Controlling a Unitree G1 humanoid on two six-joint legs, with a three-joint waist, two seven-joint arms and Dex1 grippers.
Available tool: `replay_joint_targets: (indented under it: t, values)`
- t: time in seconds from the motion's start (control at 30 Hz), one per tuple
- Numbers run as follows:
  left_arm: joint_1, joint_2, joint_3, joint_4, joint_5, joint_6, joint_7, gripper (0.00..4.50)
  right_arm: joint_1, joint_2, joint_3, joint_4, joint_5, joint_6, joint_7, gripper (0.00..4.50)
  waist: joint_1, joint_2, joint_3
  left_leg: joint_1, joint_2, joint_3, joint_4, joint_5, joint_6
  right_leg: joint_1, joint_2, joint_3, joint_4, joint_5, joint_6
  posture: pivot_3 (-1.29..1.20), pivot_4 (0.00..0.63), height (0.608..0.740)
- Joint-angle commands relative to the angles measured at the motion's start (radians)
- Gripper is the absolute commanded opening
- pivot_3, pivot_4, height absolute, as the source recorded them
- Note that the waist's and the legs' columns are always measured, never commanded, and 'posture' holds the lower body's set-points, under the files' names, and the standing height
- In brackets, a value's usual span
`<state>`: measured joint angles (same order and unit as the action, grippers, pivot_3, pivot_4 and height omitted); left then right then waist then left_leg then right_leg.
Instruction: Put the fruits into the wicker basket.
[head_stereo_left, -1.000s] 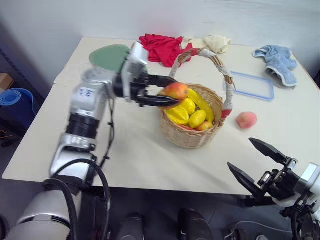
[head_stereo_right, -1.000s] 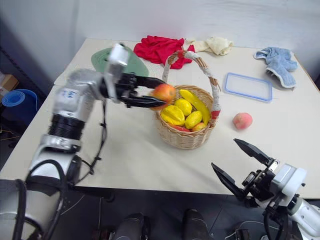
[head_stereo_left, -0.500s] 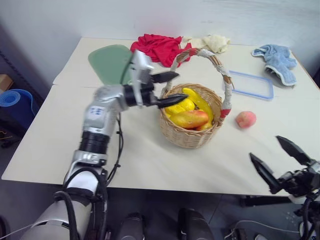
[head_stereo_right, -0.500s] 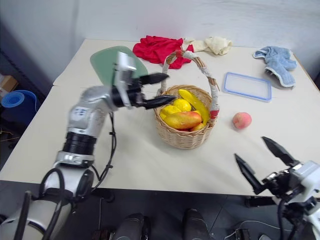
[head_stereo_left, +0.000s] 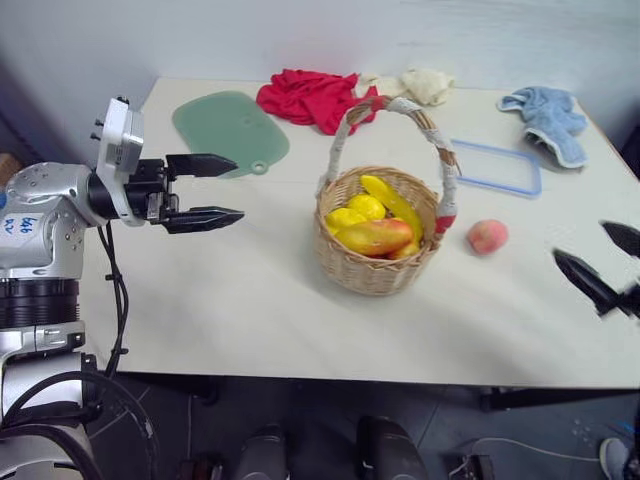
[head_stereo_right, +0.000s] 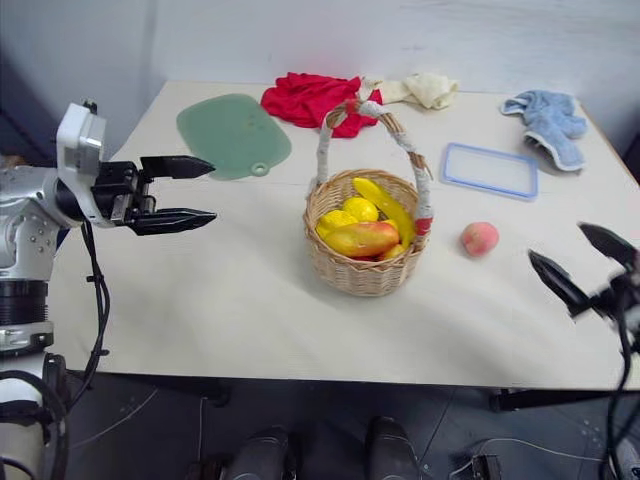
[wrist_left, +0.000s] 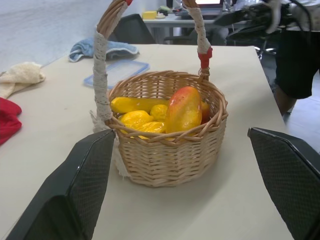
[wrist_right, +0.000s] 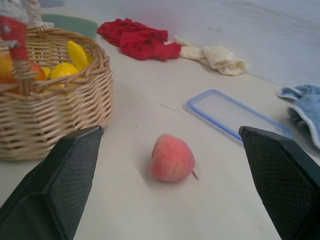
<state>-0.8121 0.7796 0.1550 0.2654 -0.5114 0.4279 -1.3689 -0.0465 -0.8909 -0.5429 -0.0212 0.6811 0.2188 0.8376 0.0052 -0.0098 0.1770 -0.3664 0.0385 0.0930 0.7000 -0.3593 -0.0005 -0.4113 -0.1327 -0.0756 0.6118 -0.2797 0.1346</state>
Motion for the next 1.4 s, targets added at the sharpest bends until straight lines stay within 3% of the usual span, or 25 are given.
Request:
replay_joint_targets:
  t: [0.03, 0.23, 0.53, 0.63, 0.77, 0.87, 0.97, 1.07, 1.2, 1.3, 1.4]
  values:
    - [0.011, -0.033, -0.002, -0.023, -0.001, -0.037, 0.027, 4.45, -0.283, -0.035, 0.182, 0.189, -0.101, 0.129, -0.018, 4.5, -0.006, 0.0, 0.0, 0.0, 0.0, 0.0, 0.0, 0.0, 0.0, -0.001, 0.0, 0.0, 0.0, 0.0, 0.0, 0.0, 0.15, 0.74]
    - [0.04, -0.068, -0.022, -0.084, -0.013, -0.022, 0.05, 4.45, -0.576, 0.008, 0.406, 0.488, -0.268, 0.253, 0.008, 4.5, -0.006, 0.0, 0.0, -0.004, 0.001, 0.0, -0.002, 0.0, -0.001, -0.004, 0.0, -0.003, 0.001, 0.001, 0.001, 0.0, 0.15, 0.74]
    - [0.075, -0.073, -0.02, -0.151, -0.046, 0.028, 0.068, 4.45, -0.748, 0.089, 0.484, 0.782, -0.412, 0.185, 0.032, 4.5, -0.013, 0.001, 0.0, -0.005, 0.0, 0.002, -0.002, 0.0, -0.001, -0.005, -0.001, -0.003, -0.001, 0.002, 0.004, 0.0, 0.15, 0.74]
    - [0.069, -0.074, -0.021, -0.154, -0.045, 0.032, 0.072, 4.5, -0.773, 0.094, 0.481, 0.85, -0.43, 0.15, 0.073, 3.88, -0.013, 0.001, 0.0, -0.005, 0.0, 0.002, -0.001, 0.0, -0.002, -0.004, -0.001, -0.002, -0.001, 0.002, 0.003, 0.0, 0.15, 0.74]
    - [0.065, -0.075, -0.022, -0.159, -0.045, 0.036, 0.076, 4.5, -0.779, 0.079, 0.454, 0.86, -0.428, 0.132, 0.115, 2.65, -0.014, 0.001, 0.0, -0.004, 0.0, 0.003, -0.001, 0.0, -0.002, -0.004, -0.001, -0.002, -0.001, 0.002, 0.003, 0.0, 0.15, 0.74]
    - [0.07, -0.076, -0.021, -0.174, -0.047, 0.043, 0.084, 4.5, -0.687, 0.022, 0.384, 0.689, -0.345, 0.178, 0.23, 2.4, -0.008, 0.002, 0.001, -0.004, 0.0, 0.002, -0.002, 0.0, -0.002, -0.005, -0.001, -0.002, -0.001, 0.002, 0.003, 0.0, 0.15, 0.74]
    - [0.082, -0.073, -0.016, -0.186, -0.051, 0.052, 0.091, 4.5, -0.467, -0.079, 0.301, 0.346, -0.213, 0.294, 0.387, 2.4, 0.005, 0.003, 0.002, -0.006, 0.0, -0.001, -0.002, 0.0, -0.002, -0.005, -0.001, -0.003, 0.0, 0.002, 0.004, 0.0, 0.15, 0.74]
    - [0.092, -0.065, -0.013, -0.181, -0.054, 0.052, 0.09, 4.5, -0.25, -0.153, 0.174, -0.015, -0.046, 0.479, 0.432, 2.4, 0.01, 0.003, 0.002, -0.005, 0.001, 0.0, -0.003, -0.001, -0.002, -0.005, 0.0, -0.004, -0.001, 0.003, 0.004, 0.0, 0.15, 0.74]
    - [0.092, -0.066, -0.02, -0.165, -0.052, 0.047, 0.088, 4.5, -0.147, -0.11, 0.081, -0.386, 0.129, 0.578, 0.31, 2.4, -0.004, 0.002, 0.002, -0.003, 0.001, 0.001, 0.0, 0.0, -0.002, -0.002, 0.0, -0.003, -0.002, 0.002, 0.003, 0.0, 0.15, 0.74]
    - [0.085, -0.07, -0.029, -0.147, -0.047, 0.045, 0.083, 4.5, -0.215, 0.022, 0.116, -0.567, 0.283, 0.628, 0.084, 2.4, -0.009, 0.001, 0.002, -0.001, 0.003, 0.001, 0.0, 0.001, -0.003, 0.0, 0.001, -0.002, -0.003, 0.005, -0.001, 0.0, 0.15, 0.74]
    - [0.079, -0.077, -0.036, -0.134, -0.042, 0.037, 0.082, 4.5, -0.318, 0.181, 0.213, -0.644, 0.247, 0.572, -0.117, 2.4, -0.007, 0.001, 0.002, -0.002, 0.003, 0.001, -0.001, 0.002, -0.004, -0.002, 0.002, -0.002, -0.002, 0.005, -0.001, 0.0, 0.15, 0.74]
